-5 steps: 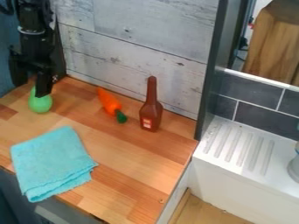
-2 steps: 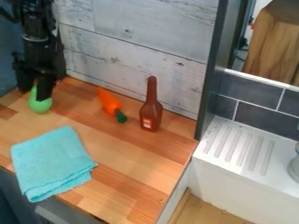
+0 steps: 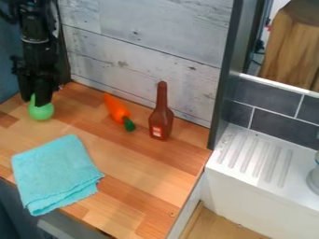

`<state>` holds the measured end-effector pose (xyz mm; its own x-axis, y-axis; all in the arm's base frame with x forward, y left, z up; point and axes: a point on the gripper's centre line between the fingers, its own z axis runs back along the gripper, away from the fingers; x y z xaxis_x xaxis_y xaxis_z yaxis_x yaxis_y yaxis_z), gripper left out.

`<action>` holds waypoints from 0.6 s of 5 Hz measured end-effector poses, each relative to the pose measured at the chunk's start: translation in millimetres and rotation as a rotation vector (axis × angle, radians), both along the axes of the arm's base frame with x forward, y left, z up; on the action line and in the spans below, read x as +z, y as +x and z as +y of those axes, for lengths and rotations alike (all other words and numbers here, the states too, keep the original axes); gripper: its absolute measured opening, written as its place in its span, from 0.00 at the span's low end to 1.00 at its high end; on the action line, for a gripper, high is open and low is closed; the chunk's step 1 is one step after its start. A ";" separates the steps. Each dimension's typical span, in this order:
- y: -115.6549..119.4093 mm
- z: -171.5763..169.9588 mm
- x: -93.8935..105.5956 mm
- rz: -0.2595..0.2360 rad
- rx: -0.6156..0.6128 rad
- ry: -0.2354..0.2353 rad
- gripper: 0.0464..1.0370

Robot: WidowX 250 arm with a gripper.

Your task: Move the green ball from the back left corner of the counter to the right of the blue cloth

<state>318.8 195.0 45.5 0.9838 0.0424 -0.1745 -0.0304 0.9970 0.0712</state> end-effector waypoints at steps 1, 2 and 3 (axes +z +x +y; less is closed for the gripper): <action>-5.6 -9.4 50.5 -0.100 0.006 0.013 0.42; -18.0 -30.3 81.0 -0.160 -0.024 0.016 0.42; -25.5 -84.3 84.3 -0.162 -0.161 -0.010 0.42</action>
<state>293.3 110.7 129.8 0.9928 -0.1187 -0.0133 0.1193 0.9905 0.0685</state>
